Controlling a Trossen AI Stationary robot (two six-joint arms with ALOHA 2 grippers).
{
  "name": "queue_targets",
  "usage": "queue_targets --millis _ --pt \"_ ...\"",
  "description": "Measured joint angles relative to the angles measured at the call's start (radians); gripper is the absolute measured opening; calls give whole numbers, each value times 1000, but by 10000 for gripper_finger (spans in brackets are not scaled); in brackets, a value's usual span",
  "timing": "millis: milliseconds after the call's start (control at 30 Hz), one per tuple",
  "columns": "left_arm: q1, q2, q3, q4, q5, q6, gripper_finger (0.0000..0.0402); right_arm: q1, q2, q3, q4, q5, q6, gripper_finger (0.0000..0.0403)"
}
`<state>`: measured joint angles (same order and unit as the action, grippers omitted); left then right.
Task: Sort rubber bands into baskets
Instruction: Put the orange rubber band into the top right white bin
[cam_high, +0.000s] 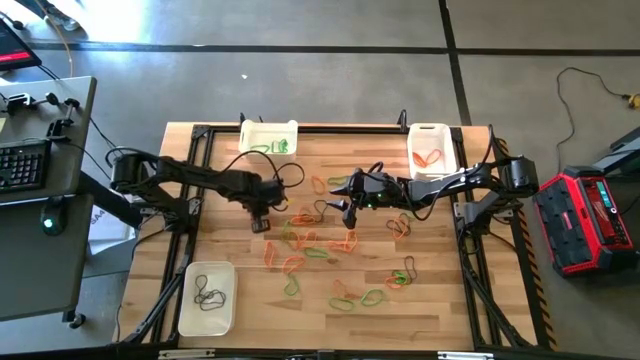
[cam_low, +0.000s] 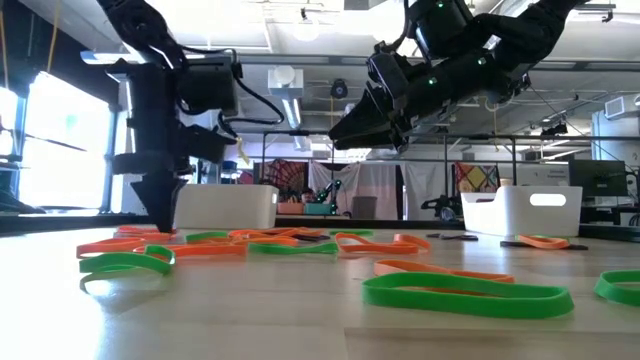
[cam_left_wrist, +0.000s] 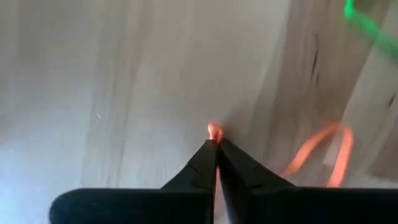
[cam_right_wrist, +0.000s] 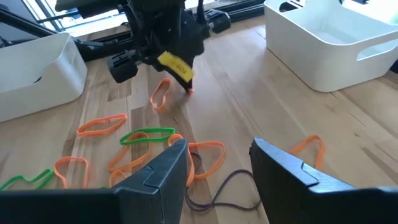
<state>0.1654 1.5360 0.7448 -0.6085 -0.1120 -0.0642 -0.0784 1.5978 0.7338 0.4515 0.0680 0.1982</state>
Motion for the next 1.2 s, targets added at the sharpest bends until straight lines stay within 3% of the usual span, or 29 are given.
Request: queue_targets --millis 267,633,833,967,1200 --pt "7 -84 0 205 91 -121 1 0 0 0 -36 -1 34 162" --pt "33 -110 2 683 250 -222 0 21 0 0 11 -19 91 165" --pt "14 -91 3 928 257 -257 0 33 0 0 77 -3 112 207" --pt "3 -59 3 986 251 -259 0 35 0 0 130 21 110 238" --pt "-3 -4 2 1139 249 -257 0 35 0 0 152 30 108 236"
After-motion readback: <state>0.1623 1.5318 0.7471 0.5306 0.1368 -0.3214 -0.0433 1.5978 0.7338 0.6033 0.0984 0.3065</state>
